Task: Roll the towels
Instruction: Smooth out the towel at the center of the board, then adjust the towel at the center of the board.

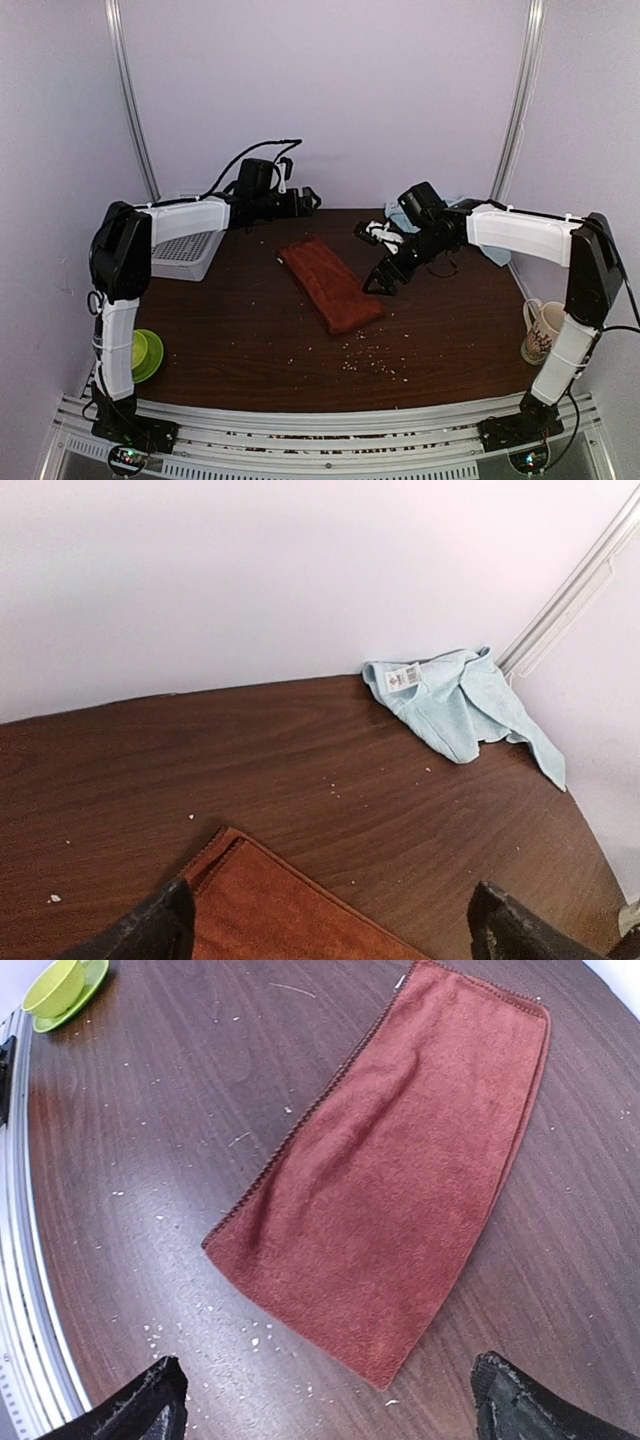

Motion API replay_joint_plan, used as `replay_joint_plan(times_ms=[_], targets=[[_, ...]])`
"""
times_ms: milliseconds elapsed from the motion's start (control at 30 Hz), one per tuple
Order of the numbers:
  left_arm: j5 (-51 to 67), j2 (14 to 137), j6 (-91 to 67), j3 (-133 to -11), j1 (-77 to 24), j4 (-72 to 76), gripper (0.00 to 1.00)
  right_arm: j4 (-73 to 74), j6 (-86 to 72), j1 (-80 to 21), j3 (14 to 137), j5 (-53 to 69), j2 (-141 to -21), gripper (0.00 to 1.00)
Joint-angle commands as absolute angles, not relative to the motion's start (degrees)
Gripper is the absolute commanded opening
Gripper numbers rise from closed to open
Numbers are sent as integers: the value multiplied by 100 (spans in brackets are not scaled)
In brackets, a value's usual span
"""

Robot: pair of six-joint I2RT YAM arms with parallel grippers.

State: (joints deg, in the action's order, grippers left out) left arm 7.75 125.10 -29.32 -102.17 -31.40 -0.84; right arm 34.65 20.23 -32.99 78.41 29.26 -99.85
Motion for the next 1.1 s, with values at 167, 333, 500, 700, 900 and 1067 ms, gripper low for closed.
replay_joint_plan(times_ms=[167,333,500,700,900,1067], targets=[[273,12243,-3208,-8682,-3178,505,98,2557,1593,-3313,7656,1835,-10214,100],[-95,12147,-3512,-8252,-3182,680,98,2478,1467,-3314,7555,1635,-10230,100],[-134,12337,-3650,-8230,-3185,712,98,2434,1394,-3313,7494,1312,-10303,100],[57,12901,-3749,-8607,-3188,707,98,2490,1424,-3312,7463,1219,-10267,100],[189,13333,-3807,-9005,-3183,728,98,2487,1520,-3314,7378,1182,-9983,100],[899,13864,-3834,-9637,-3186,1031,98,2508,1613,-3313,7333,1234,-9818,100]])
